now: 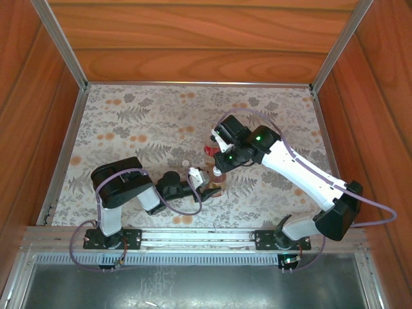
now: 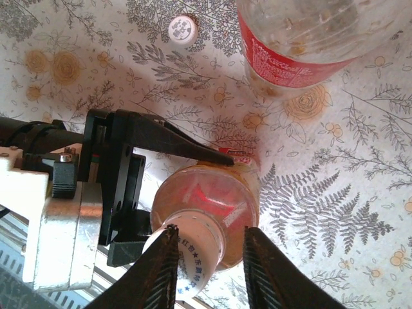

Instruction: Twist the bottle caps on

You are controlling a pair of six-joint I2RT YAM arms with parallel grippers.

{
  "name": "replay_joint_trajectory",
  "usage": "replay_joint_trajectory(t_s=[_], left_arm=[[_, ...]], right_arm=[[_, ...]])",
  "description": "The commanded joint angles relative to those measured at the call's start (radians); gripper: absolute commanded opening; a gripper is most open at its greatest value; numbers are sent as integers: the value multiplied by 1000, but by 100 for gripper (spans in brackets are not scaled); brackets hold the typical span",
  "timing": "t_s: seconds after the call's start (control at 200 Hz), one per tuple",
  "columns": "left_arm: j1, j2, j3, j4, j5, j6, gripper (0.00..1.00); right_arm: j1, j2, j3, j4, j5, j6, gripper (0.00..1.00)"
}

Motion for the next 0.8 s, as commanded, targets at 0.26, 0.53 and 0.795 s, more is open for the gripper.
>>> replay_joint_trajectory(t_s=[0.26,0.53,0.795], left_arm=[[-10,39,5,-94,16,4,66],[-10,34,1,-96,12,5,66],[-9,40,-2,-97,11,2,66]], right_arm=[[-10,-34,-37,-41,-4,14,26],[-19,-57,-30,-17,-25,20,26],[-19,-66,-23,12,-61,27,25]])
